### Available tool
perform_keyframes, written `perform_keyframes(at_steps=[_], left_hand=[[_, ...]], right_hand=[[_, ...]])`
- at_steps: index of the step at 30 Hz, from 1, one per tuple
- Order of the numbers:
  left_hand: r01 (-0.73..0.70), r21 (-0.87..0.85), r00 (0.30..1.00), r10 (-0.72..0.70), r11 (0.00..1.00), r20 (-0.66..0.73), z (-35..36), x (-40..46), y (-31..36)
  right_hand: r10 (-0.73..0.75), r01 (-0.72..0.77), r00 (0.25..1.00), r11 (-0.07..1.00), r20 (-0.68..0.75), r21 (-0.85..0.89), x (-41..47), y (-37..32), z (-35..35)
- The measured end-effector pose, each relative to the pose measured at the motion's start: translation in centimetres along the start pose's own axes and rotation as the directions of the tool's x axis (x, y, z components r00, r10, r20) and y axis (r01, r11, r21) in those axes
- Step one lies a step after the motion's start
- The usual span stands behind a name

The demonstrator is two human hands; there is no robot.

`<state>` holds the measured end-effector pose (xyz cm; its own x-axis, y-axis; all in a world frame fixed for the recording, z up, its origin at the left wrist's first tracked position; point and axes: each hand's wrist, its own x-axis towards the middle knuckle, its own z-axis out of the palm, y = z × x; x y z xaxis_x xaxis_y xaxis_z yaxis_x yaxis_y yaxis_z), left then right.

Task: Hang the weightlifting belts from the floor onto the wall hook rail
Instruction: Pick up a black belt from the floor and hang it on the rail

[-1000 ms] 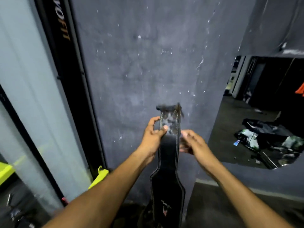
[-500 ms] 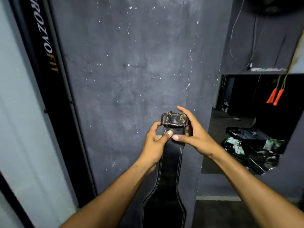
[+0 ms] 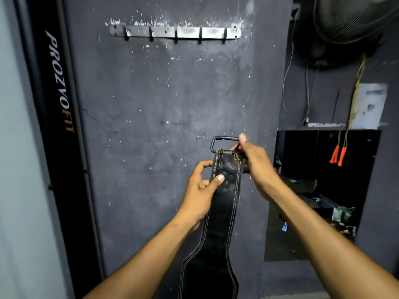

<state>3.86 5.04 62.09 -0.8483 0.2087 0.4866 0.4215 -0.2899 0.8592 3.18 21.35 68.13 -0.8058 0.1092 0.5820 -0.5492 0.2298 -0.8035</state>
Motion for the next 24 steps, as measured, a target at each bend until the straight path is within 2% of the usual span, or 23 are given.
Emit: perform_keyframes(at_steps=[2,6,12,16,19,21,24], left_hand=[[-0.025,0.004,1.0,0.025,1.0,0.008,-0.1,0.6,0.5],[-0.059,0.045,0.998,0.057,0.997,0.031,0.4,1.7,0.8],[-0.144,0.124,0.989,0.141,0.982,0.036,1.2,3.8,1.3],[-0.178,0.146,0.984,0.174,0.973,0.039,2.5,5.0,1.6],[-0.136,0.113,0.985,0.122,0.984,0.121,2.9,5.4,1.4],[-0.098,0.221,0.983,0.061,0.97,0.171,2.6,5.9,-0.3],[-0.01,0.297,0.995,-0.02,0.955,0.1,2.2,6.0,-3.3]], right_hand=[[-0.064,0.063,0.998,0.998,0.017,0.028,-1.1,0.9,1.0],[-0.147,0.155,0.979,0.987,-0.143,0.048,-1.0,1.8,2.3],[-0.14,0.148,0.979,0.988,-0.149,0.041,1.3,-0.6,2.0],[-0.298,0.288,0.936,0.954,-0.189,-0.081,3.0,-0.9,0.7],[-0.344,0.327,0.917,0.938,-0.203,-0.111,4.7,-1.9,0.0],[-0.353,0.336,0.913,0.935,-0.206,-0.112,6.0,-2.6,-0.1],[-0.371,0.349,0.908,0.927,-0.193,-0.14,7.6,-2.8,-0.4]])
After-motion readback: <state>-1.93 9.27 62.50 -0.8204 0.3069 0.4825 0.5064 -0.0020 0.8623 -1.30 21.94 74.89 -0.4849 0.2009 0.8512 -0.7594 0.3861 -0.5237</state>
